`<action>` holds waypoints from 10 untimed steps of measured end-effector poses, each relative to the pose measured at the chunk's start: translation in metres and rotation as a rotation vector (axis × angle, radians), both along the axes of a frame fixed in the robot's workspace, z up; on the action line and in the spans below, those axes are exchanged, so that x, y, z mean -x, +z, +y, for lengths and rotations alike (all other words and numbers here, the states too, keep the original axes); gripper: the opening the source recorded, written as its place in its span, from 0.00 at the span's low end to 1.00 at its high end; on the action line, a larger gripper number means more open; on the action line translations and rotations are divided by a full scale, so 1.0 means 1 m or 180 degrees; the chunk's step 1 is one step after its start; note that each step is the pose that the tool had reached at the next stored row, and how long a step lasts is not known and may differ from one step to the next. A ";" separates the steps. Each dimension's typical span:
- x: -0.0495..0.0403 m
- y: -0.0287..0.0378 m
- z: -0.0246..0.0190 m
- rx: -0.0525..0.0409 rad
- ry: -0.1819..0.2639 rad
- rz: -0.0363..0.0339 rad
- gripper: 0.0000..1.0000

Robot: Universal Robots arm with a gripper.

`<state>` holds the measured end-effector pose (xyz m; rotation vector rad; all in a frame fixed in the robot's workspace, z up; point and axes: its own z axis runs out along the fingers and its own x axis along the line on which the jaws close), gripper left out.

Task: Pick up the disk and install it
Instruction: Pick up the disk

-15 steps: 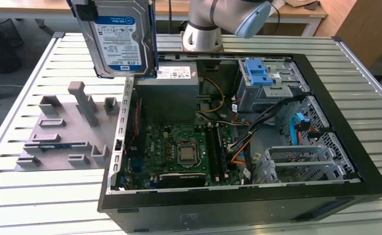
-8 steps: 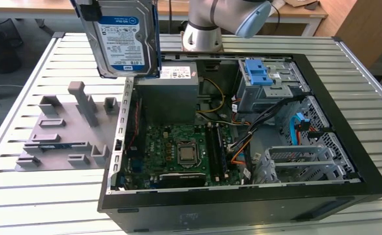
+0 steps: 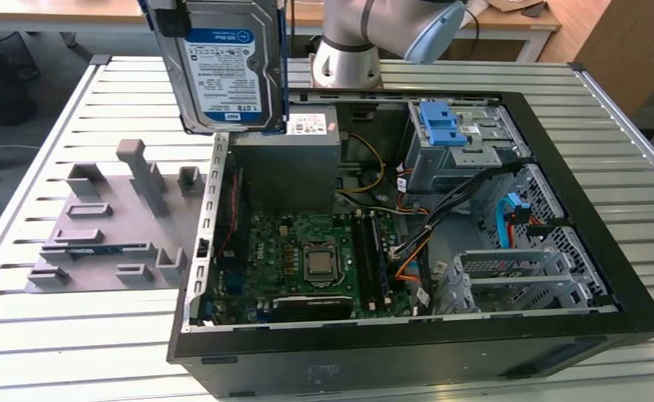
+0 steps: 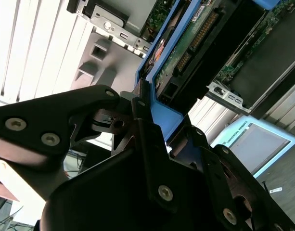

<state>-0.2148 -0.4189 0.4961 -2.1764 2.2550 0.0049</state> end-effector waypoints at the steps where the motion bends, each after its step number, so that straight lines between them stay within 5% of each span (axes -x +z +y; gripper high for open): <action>1: -0.0019 0.0000 -0.0001 0.0000 0.0000 0.0000 0.36; 10: -0.0194 0.0000 -0.0014 0.0000 0.0000 0.0000 0.36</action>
